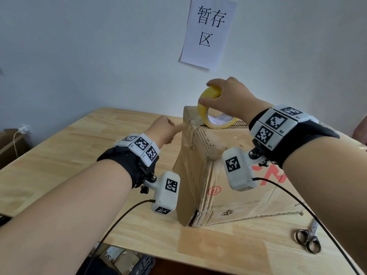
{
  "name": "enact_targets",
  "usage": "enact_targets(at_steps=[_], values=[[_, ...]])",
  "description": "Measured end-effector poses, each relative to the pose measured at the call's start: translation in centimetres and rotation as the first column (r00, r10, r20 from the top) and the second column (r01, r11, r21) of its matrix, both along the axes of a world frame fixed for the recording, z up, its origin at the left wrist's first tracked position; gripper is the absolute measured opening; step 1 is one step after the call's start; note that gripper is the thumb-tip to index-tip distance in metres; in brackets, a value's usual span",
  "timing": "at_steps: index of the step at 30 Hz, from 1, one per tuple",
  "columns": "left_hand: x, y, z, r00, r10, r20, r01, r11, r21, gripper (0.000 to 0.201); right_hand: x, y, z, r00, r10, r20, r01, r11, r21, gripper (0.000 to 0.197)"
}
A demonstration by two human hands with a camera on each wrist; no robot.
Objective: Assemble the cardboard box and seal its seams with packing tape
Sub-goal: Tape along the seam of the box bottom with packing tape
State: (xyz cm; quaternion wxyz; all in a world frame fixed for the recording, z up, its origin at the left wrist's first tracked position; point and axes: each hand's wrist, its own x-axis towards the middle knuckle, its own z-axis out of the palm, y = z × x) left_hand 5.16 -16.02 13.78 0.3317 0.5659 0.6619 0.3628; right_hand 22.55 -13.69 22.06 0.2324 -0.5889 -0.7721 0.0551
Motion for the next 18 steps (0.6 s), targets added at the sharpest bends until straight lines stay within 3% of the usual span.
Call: enact_targets(at_steps=[2, 4, 8, 10, 12, 14, 16, 18], values=[[0.8, -0.2, 1.4, 0.956, -0.035, 0.293, 0.022, 0.999, 0.047, 0.032, 0.1, 0.0, 0.0, 1.0, 0.003, 0.0, -0.003, 1.0, 0.006, 0.062], [2.2, -0.3, 2.1, 0.857, -0.047, 0.514, 0.06, 0.998, -0.008, 0.038, 0.1, 0.0, -0.1, 1.0, 0.009, -0.006, -0.009, 1.0, 0.007, 0.062], [4.0, -0.4, 1.2, 0.79, 0.021, 0.613, 0.027, 0.997, -0.069, 0.027, 0.3, 0.1, -0.2, 0.999, 0.017, -0.035, -0.017, 1.0, 0.004, 0.062], [3.8, -0.6, 0.3, 0.787, 0.035, 0.616, 0.033, 0.995, -0.098, 0.028, 0.4, 0.0, -0.4, 0.998, 0.017, -0.053, -0.016, 1.0, 0.015, 0.062], [3.6, -0.9, -0.5, 0.841, 0.01, 0.54, 0.079, 0.987, -0.141, 0.027, 0.5, 0.0, -0.5, 0.998, 0.02, -0.065, -0.018, 1.0, 0.021, 0.062], [3.2, -1.0, -1.1, 0.952, -0.107, 0.288, 0.14, 0.985, -0.097, 0.023, 0.6, -0.1, -0.6, 0.997, 0.023, -0.069, -0.021, 1.0, 0.02, 0.062], [2.5, -1.2, -0.9, 0.988, -0.133, 0.078, 0.13, 0.99, 0.046, 0.014, 0.6, -0.2, -0.6, 0.997, 0.023, -0.071, -0.022, 1.0, 0.022, 0.062], [1.9, -1.3, -0.3, 0.978, -0.156, 0.141, 0.142, 0.984, 0.104, 0.02, 0.6, -0.1, -0.7, 0.997, 0.021, -0.076, -0.019, 0.999, 0.026, 0.062]])
